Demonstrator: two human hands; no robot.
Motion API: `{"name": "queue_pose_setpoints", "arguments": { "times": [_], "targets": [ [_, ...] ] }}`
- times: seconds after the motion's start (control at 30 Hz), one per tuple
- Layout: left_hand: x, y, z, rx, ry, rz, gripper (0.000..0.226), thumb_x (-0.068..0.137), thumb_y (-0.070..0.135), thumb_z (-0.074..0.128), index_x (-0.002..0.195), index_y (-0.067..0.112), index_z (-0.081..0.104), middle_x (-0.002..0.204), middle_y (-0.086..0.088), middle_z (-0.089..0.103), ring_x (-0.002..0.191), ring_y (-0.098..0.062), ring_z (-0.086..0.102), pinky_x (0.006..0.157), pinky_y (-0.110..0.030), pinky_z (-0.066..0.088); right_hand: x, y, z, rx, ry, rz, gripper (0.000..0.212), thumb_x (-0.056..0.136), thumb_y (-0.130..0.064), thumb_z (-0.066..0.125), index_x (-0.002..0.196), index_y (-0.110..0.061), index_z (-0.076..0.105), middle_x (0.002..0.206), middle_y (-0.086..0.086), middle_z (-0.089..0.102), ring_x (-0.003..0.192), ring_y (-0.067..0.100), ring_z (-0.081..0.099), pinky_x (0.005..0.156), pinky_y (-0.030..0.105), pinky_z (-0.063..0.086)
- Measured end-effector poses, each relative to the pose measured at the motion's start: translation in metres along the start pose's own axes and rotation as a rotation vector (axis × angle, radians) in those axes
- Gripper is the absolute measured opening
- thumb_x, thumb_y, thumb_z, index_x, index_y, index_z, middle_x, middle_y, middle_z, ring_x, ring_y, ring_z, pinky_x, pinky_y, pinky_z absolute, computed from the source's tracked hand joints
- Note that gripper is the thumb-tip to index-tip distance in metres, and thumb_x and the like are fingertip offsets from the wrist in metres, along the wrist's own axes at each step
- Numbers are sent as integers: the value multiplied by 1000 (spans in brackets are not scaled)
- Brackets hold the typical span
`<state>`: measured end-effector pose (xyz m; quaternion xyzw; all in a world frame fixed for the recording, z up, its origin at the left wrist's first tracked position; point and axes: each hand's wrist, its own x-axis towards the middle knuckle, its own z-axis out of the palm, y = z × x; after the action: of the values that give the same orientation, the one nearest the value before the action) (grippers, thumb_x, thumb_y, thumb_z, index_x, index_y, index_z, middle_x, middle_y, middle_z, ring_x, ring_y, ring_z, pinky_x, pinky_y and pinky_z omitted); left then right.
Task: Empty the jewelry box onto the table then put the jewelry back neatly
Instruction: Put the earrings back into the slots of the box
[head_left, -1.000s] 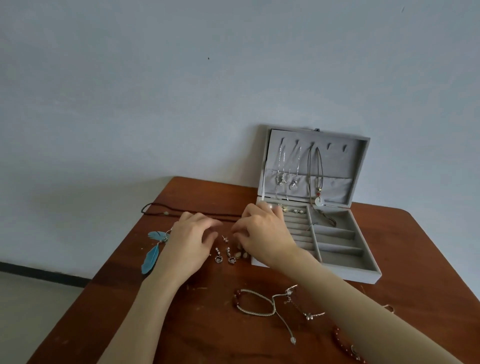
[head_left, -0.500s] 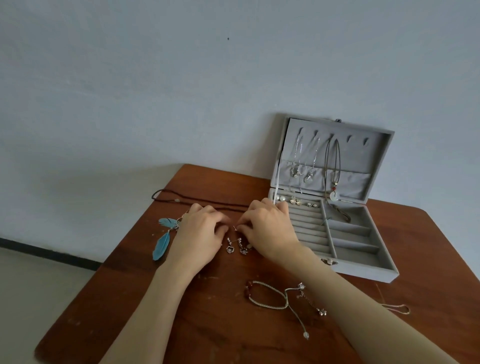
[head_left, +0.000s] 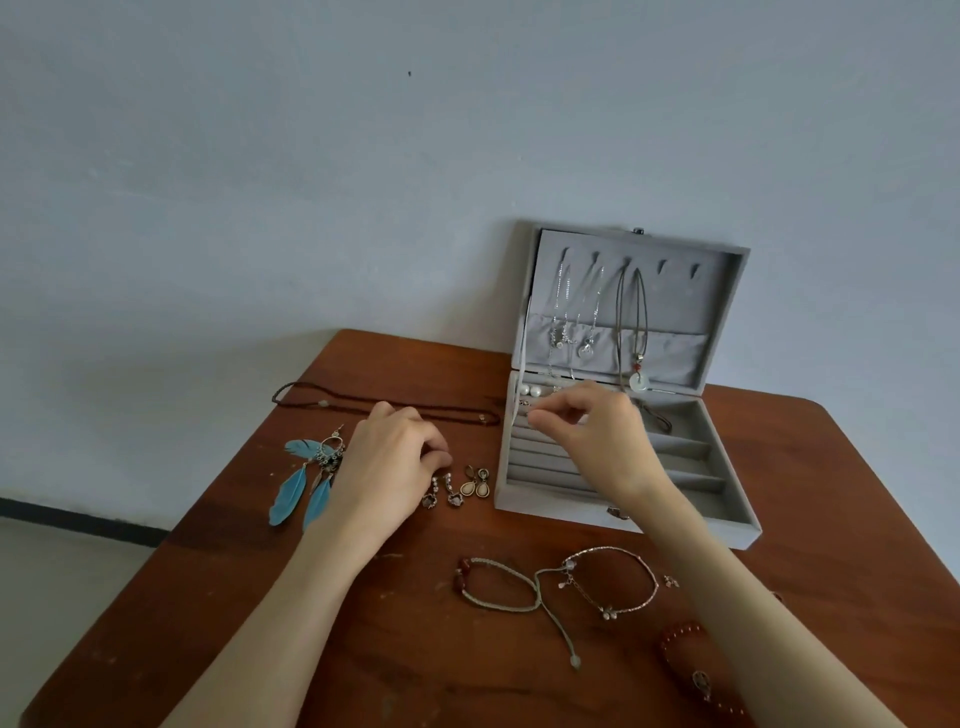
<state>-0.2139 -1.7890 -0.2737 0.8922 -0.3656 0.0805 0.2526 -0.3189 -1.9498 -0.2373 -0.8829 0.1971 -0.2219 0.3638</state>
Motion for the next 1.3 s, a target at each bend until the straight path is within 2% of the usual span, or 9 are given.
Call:
{"name": "queue_pose_setpoints", "arguments": {
  "times": [0.13,0.23,0.3,0.37,0.43,0.57,0.7,1.17,1.3],
  "targets": [
    [0,1,2,73,-11,83,14,88,26,59,91,19,71,96,7,62,96,-12,43,88,-27,37,8,12,-15,70,37,55,7,85,-20,66,87,-16,70,83,-6,64,79,9,60,72,16,46],
    [4,15,1,-67,68,122,10,86,20,61,87,15,70,89,5,63,91,-10,42,82,-25,38,18,19,-20,41,23,69,13,88,-19,62,94,-11,70,76,-11,60,73,2,56,68,12,45],
    [13,34,-2,-212,55,107,10,87,22,60,88,16,68,91,7,62,93,-8,42,75,-15,28,27,26,-20,-17,-10,78,15,89,-19,60,95,-10,70,77,-8,60,72,4,55,73,19,49],
    [26,53,0,-295,0,72,11,88,25,59,89,19,68,96,6,57,96,-9,40,72,-15,25,34,33,-19,-73,-35,109,15,89,-19,59,93,-11,71,78,-6,61,69,3,54,74,25,49],
    [40,68,7,-304,-26,38,13,87,26,60,90,18,70,98,4,49,99,-12,34,80,-18,22,40,38,-20,-120,-37,146,15,89,-19,59,92,-13,72,82,-1,65,72,7,56,73,25,45],
    [63,85,28,-230,-60,-39,14,87,28,61,94,21,71,97,3,40,104,-21,34,86,-26,26,49,46,-21,-179,-67,188,14,85,-25,63,90,-17,74,93,5,71,95,21,62,88,35,49],
    [72,90,36,-119,-85,-149,16,89,35,58,97,28,70,109,-2,46,110,-26,36,83,-31,25,50,50,-18,-199,-89,189,14,84,-29,64,89,-22,74,95,5,72,99,25,61,92,45,47],
    [78,95,39,7,-221,-210,20,88,39,57,103,32,68,118,-5,44,114,-29,33,93,-38,28,47,55,-15,-222,-78,203,16,87,-31,59,92,-24,73,101,1,70,104,23,57,97,44,41],
    [80,98,40,31,-236,-201,21,90,35,55,106,30,68,118,-6,46,112,-29,34,89,-36,28,47,55,-13,-226,-71,207,15,87,-31,58,89,-26,73,100,0,70,104,23,57,97,45,41]
  ]
}}
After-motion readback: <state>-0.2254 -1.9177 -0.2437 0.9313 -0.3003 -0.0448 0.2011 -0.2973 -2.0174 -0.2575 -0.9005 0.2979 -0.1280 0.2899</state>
